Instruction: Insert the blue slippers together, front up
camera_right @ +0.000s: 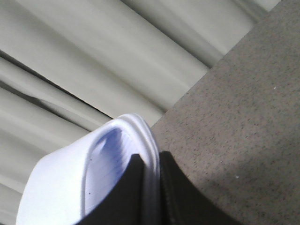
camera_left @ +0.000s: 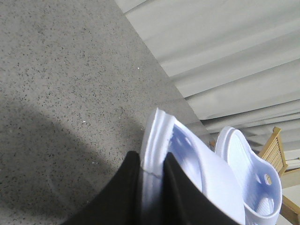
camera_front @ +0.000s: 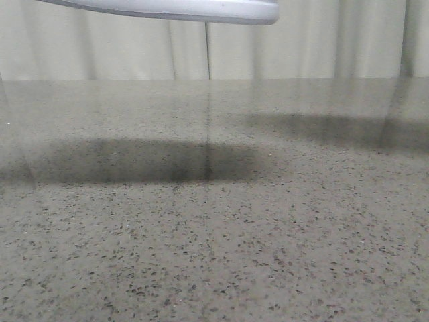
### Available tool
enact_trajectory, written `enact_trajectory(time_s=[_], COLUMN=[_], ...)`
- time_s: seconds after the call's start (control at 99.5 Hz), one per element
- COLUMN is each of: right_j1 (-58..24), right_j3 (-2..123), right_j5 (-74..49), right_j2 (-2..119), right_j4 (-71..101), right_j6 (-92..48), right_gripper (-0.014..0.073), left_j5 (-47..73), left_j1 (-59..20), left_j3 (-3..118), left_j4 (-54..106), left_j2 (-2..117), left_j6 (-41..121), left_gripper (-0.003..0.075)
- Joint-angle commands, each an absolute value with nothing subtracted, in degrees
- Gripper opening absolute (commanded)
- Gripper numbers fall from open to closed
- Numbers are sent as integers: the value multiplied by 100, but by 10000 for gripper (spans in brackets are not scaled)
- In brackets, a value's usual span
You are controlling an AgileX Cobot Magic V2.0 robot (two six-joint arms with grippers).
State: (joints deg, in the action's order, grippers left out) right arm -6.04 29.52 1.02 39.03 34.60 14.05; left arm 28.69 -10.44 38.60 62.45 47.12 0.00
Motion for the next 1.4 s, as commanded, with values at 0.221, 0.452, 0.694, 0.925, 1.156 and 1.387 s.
enact_trajectory(time_s=[0.221,0.452,0.694,0.925,1.156,1.387], right_j1=[-575,-575,-575,-575,-575,-575], right_j3=[3135,3314,3327,3327,3327,3327], right_j5=[-966,-1953,-2218,-2424,-2550,-2629], right_j2=[3350,3350,3350,3350,3350,3362], right_j4=[4346,4440,4727,5629,6174,6727], right_j6=[1353,1353,1169,324,-196,-728], right_gripper=[-107,-107,-107,-107,-107,-107], left_j5=[2729,2909,3141,3509,3904,4274], left_j1=[-1030,-1030,-1030,-1030,-1030,-1030], left_j3=[4015,4015,4015,4015,4015,4015], left_j4=[6513,6543,6764,7501,7931,8350], left_j2=[4665,4665,4665,4678,4678,4678], left_j6=[0,0,90,612,818,1073], left_gripper=[16,16,16,16,16,16])
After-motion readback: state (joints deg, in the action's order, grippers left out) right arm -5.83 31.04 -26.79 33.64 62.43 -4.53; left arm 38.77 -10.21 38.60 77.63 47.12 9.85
